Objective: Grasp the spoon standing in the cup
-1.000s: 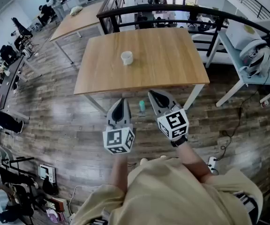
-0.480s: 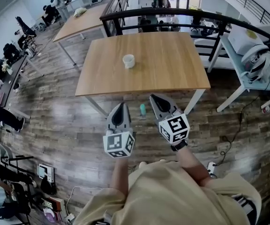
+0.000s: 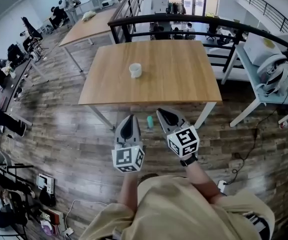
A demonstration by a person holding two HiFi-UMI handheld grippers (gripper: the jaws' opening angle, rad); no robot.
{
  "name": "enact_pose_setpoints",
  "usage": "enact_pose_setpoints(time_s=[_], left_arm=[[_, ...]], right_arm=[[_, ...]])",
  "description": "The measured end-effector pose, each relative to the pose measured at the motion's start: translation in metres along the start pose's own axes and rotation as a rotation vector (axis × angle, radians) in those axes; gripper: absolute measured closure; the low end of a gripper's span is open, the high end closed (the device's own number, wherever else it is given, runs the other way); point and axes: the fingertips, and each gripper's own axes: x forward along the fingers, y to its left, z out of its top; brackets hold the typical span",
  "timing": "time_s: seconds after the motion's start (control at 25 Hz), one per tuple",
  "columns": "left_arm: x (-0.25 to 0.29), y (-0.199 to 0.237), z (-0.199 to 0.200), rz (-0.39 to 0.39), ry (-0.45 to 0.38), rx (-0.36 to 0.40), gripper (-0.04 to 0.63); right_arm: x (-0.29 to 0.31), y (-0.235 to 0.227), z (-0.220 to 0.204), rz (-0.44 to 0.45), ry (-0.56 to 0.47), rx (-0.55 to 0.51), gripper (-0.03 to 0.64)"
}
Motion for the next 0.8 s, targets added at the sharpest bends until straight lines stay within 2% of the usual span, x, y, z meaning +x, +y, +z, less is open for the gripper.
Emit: enact_pose_setpoints(time_s=[0.24, 0.4, 0.64, 0.8], left_arm=[[-0.001, -0.014, -0.022, -0.015, 0.036, 0.041, 0.584], [0.021, -0.009, -0.022, -0.026, 0.031, 0.069, 0.584], [0.076, 0.023, -0.039, -0.044, 0.039, 0.037, 0.584], [0.131, 0.055, -0.025, -0.078, 0.006, 0.001, 0.584]], right_arm=[[-0.001, -0.006, -0.028, 0.015, 0.033, 0.044, 0.600], [0.018, -0.010, -0.024, 0.011, 0.006, 0.032, 0.600], [0.067, -0.035, -0.026, -0.019, -0.004, 0.024, 0.600], [0.124, -0.060, -0.009, -0.029, -0.020, -0.033, 0.600]])
